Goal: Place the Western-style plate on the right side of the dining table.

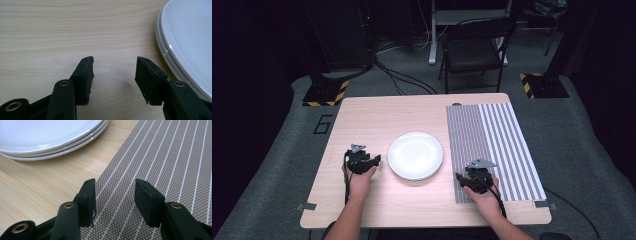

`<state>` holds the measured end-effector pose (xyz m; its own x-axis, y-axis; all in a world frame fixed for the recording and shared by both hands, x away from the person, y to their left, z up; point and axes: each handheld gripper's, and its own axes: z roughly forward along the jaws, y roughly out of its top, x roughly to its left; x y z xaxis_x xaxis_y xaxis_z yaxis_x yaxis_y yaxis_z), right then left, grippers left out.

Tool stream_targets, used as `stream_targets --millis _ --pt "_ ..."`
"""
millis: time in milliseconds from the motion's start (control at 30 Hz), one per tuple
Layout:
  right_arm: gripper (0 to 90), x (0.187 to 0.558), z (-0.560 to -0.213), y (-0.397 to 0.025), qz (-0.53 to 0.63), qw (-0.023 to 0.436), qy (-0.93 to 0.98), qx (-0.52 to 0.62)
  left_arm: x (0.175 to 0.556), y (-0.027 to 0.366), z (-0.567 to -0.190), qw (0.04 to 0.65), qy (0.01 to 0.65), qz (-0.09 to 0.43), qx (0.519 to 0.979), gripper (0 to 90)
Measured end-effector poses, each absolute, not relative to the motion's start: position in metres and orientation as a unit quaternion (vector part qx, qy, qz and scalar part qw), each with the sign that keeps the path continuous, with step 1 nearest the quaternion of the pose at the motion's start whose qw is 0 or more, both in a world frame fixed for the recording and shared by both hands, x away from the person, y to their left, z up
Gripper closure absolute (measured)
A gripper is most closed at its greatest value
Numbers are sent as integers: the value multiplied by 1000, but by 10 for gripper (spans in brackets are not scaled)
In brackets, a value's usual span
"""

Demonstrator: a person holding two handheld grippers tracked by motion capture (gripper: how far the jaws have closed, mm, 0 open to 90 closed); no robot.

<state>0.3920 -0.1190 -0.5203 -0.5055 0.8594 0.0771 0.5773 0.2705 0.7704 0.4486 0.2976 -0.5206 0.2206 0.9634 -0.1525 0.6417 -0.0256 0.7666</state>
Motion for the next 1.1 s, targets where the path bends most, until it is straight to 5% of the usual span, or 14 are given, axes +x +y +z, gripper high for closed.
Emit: stream_targets --millis 1100 --pt "503 407 -485 -127 422 158 755 476 450 272 -469 448 583 147 662 515"
